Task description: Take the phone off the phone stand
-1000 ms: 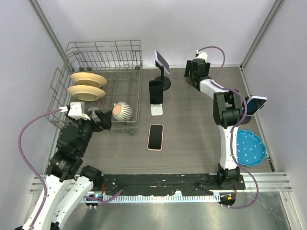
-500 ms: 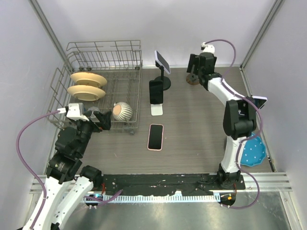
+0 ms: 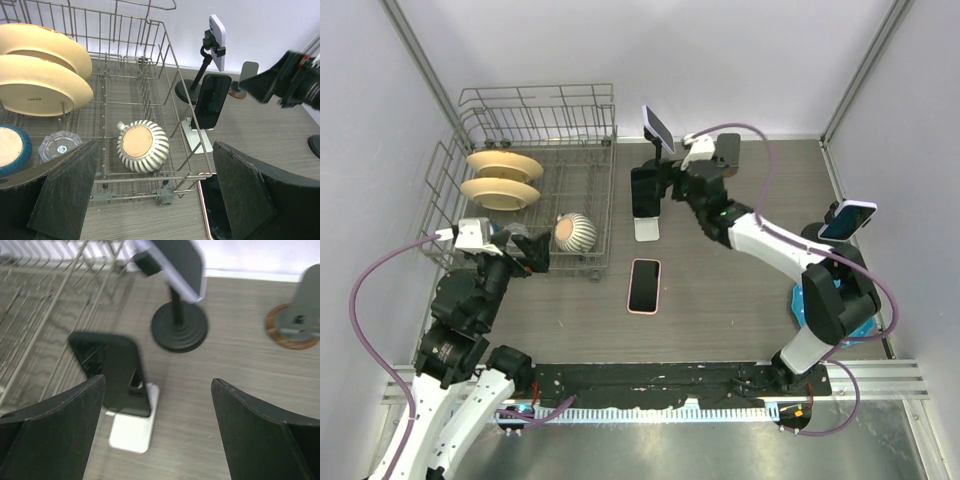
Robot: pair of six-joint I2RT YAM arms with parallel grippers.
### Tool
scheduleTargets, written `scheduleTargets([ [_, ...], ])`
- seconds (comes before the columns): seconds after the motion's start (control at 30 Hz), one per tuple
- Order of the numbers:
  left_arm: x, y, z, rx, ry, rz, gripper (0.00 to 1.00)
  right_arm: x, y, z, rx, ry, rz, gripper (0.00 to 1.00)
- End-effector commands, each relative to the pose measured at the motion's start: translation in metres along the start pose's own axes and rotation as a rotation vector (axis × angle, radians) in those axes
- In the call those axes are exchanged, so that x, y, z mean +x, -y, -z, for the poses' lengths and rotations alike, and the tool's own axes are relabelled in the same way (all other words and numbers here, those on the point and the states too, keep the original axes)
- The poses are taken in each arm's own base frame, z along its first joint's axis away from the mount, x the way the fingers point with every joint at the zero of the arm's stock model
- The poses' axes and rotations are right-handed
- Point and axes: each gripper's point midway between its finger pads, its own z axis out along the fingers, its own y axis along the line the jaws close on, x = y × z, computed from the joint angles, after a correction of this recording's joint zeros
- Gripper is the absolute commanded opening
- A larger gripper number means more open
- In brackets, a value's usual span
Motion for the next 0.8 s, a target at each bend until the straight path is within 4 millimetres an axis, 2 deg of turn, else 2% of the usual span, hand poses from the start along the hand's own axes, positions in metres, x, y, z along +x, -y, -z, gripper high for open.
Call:
scheduleTargets([
  [0.0,-0.012,0.003,0.001,0.012,0.049,0.016,1.00,-0.019,-0.030,0.002,0.024,0.153,-0.046,0.93],
  [0.03,-0.012,0.003,0.001,0.013,0.051,0.015,1.00,-0.017,-0.045,0.001,0.002,0.160,-0.048,0.93],
  [0.07,-0.012,0.002,0.001,0.010,0.052,0.016,1.00,-0.007,-0.050,-0.005,0.004,0.145,-0.041,0.94],
  [0.1,-0.012,0.002,0.001,0.010,0.052,0.017,1.00,-0.004,-0.053,-0.008,0.019,0.149,-0.039,0.94],
  [0.13,-0.013,0.002,0.001,0.010,0.054,0.016,1.00,-0.006,-0.064,-0.009,0.008,0.166,-0.045,0.94],
  [0.17,-0.012,0.002,0.001,0.010,0.052,0.015,1.00,0.005,-0.067,-0.015,0.016,0.153,-0.033,0.94],
  [0.23,-0.013,0.002,0.002,0.009,0.056,0.018,1.00,0.005,-0.074,-0.016,0.042,0.174,-0.033,0.95],
  [0.5,-0.014,0.002,0.003,0.013,0.060,0.019,1.00,0.025,-0.078,-0.029,0.127,0.185,0.003,0.96],
  [0.6,-0.013,0.002,0.003,0.013,0.058,0.018,1.00,0.023,-0.078,-0.032,0.157,0.209,-0.001,0.96],
  [0.77,-0.012,0.002,0.003,0.014,0.055,0.018,1.00,0.034,-0.078,-0.041,0.193,0.209,0.014,0.96],
])
